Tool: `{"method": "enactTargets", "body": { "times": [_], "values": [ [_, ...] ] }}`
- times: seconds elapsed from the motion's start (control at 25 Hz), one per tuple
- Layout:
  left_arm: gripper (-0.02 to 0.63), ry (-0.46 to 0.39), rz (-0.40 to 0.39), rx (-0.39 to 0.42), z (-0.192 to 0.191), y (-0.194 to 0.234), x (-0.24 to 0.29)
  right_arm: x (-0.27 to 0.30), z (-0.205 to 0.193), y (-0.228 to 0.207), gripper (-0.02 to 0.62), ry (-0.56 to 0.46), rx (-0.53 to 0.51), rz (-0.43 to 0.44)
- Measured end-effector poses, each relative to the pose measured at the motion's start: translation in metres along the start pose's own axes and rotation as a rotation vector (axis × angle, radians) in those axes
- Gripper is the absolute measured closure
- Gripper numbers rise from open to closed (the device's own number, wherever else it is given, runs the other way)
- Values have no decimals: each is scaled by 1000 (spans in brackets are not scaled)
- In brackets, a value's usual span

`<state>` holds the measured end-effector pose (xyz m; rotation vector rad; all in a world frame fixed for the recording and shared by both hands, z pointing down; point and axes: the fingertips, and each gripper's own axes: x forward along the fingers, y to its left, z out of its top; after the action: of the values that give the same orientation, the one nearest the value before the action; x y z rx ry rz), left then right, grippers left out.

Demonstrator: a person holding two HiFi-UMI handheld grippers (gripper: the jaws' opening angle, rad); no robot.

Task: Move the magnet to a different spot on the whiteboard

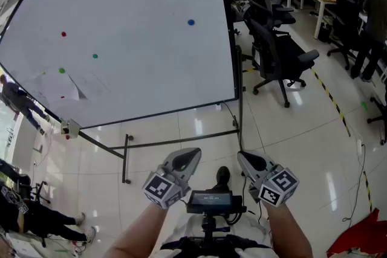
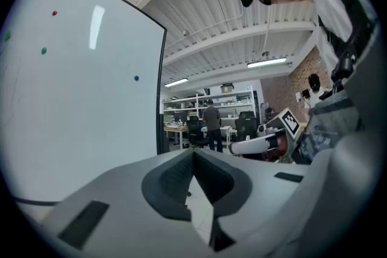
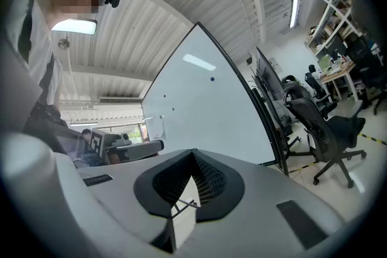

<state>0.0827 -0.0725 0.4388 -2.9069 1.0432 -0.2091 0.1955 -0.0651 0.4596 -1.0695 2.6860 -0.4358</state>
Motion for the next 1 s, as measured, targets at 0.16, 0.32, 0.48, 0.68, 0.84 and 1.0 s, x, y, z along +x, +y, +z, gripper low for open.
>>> {"method": "enactTargets", "body": {
  "times": [0.16, 0.32, 0.48, 0.68, 0.84, 1.0],
  "values": [
    [583, 107, 11, 50, -15, -5, 5, -5, -9, -2, 566, 27, 33, -41],
    [581, 138, 30, 127, -9, 15, 19, 19, 7, -10, 566, 23, 18, -24],
    [581, 169, 55, 220, 3, 38, 34, 38, 25, -20, 566, 15, -11, -11],
    [578, 237, 141, 403, 28, 79, 53, 62, 45, -31, 566, -19, -27, 20],
    [578, 260, 185, 557, 59, 100, 76, 76, 57, -32, 566, -47, -38, 68],
    [578, 259, 242, 701, 102, 119, 98, 84, 65, -39, 566, -71, -28, 70]
  ]
}}
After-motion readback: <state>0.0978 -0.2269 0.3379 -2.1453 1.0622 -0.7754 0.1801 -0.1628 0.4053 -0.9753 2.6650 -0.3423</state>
